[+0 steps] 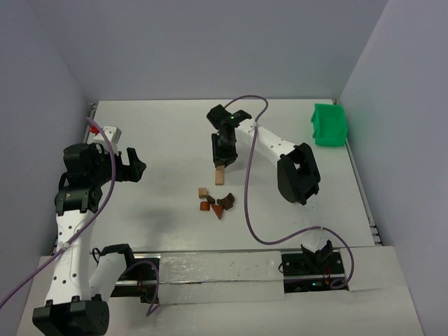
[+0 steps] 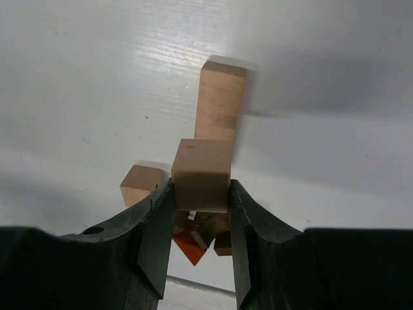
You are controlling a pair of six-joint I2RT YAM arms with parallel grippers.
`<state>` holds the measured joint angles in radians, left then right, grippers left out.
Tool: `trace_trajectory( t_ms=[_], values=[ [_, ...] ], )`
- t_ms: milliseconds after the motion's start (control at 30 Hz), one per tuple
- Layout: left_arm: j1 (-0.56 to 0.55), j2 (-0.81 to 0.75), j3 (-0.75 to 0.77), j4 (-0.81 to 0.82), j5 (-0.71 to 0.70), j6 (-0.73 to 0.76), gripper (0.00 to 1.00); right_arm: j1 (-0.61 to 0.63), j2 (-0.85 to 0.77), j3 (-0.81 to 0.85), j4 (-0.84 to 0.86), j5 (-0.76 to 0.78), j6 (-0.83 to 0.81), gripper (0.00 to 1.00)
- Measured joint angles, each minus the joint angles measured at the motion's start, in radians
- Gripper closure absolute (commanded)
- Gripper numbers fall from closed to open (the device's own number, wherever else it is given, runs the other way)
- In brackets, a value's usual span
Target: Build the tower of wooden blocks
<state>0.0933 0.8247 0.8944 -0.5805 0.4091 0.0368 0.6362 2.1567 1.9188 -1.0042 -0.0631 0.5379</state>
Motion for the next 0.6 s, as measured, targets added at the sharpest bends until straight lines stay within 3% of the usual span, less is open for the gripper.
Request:
trace_trajectory(
  t_ms=[600],
  values=[
    [0.0,0.002,0.0,0.002,-0.011,-0.001,0.01,0.013,0.078,-0.001,0.008,0.022,0.013,1.0]
  ],
)
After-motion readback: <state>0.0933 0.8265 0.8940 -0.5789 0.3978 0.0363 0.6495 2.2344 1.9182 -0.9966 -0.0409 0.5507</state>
